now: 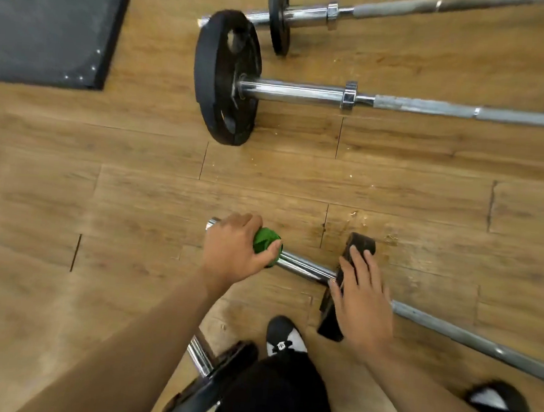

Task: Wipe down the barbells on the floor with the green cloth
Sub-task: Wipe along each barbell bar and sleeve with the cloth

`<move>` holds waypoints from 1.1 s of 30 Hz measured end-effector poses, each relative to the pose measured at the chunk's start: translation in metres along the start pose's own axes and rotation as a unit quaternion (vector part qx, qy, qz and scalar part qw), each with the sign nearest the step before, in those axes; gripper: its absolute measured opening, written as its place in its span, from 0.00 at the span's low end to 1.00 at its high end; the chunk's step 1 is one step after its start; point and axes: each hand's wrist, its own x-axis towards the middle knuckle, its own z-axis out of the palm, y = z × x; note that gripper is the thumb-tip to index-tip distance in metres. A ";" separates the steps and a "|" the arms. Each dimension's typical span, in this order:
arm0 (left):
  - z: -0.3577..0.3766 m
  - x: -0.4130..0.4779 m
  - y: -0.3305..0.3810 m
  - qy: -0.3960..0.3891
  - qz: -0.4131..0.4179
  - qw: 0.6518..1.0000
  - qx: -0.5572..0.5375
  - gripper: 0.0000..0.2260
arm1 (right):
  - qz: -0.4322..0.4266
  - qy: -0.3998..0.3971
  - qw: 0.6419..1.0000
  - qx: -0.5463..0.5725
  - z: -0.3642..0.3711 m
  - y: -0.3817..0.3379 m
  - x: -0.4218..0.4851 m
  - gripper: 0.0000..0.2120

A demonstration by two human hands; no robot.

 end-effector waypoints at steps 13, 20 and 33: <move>-0.366 0.057 -0.028 0.014 0.047 0.998 0.039 0.23 | -0.042 -0.102 0.990 -0.083 -0.359 -0.230 -0.010 0.32; -0.453 0.104 -0.052 0.032 0.032 0.997 0.068 0.24 | -0.021 -0.026 0.998 -0.044 -0.448 -0.304 0.008 0.32; -0.485 0.206 -0.101 0.055 0.004 0.996 0.072 0.24 | -0.045 -0.041 0.998 -0.017 -0.480 -0.361 0.097 0.37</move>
